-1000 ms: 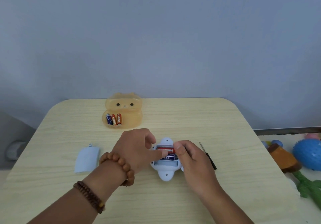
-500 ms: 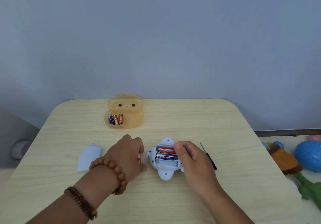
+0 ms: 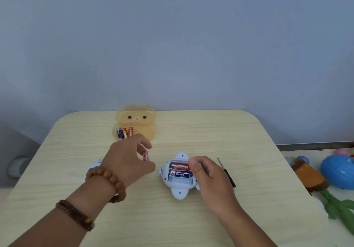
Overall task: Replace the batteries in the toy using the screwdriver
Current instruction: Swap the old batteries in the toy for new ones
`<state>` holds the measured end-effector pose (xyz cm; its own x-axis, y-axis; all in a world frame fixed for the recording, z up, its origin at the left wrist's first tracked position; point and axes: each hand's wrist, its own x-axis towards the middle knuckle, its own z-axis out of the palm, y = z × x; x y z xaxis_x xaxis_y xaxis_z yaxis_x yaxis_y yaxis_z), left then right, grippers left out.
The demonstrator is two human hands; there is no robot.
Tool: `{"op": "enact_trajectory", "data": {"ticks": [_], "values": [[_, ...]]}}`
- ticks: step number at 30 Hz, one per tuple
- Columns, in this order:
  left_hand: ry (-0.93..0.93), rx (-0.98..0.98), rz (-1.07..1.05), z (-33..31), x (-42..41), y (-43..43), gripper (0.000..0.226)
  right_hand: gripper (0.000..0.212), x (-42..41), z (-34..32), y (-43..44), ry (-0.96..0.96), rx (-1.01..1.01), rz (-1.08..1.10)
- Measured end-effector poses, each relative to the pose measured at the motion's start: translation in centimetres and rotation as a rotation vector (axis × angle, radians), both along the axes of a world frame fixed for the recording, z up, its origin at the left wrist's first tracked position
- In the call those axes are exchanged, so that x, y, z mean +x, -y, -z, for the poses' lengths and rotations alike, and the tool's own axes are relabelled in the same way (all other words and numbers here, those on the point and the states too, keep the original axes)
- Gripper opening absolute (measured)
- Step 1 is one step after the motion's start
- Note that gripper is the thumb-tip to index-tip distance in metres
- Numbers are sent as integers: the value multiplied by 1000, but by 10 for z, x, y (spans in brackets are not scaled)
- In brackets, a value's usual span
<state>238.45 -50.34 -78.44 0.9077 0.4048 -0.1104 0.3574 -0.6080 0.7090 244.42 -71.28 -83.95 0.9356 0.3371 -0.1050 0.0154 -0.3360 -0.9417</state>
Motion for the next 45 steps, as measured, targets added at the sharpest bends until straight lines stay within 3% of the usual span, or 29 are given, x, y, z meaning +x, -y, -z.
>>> {"op": "enact_trajectory", "data": {"ticks": [3,5,9,14,17,23,37,45], "values": [[80,-489,-75,-17,-2,4,21,22,0,1,0,12,-7,3],[100,-613,-46,-22,-4,5,14,21,0,2,0,18,-14,6],[85,-480,60,-21,-6,10,25,21,0,2,-1,18,-16,11],[239,-217,242,-13,-3,27,6,22,0,4,-1,18,-10,6],[223,-42,343,-3,1,34,12,23,0,3,0,24,-15,-11],[170,44,369,10,6,42,14,29,0,1,0,29,-7,-21],[309,385,550,14,4,45,5,26,-1,1,1,22,-23,-22],[205,313,519,11,7,48,17,23,-1,-1,0,26,-35,-39]]}}
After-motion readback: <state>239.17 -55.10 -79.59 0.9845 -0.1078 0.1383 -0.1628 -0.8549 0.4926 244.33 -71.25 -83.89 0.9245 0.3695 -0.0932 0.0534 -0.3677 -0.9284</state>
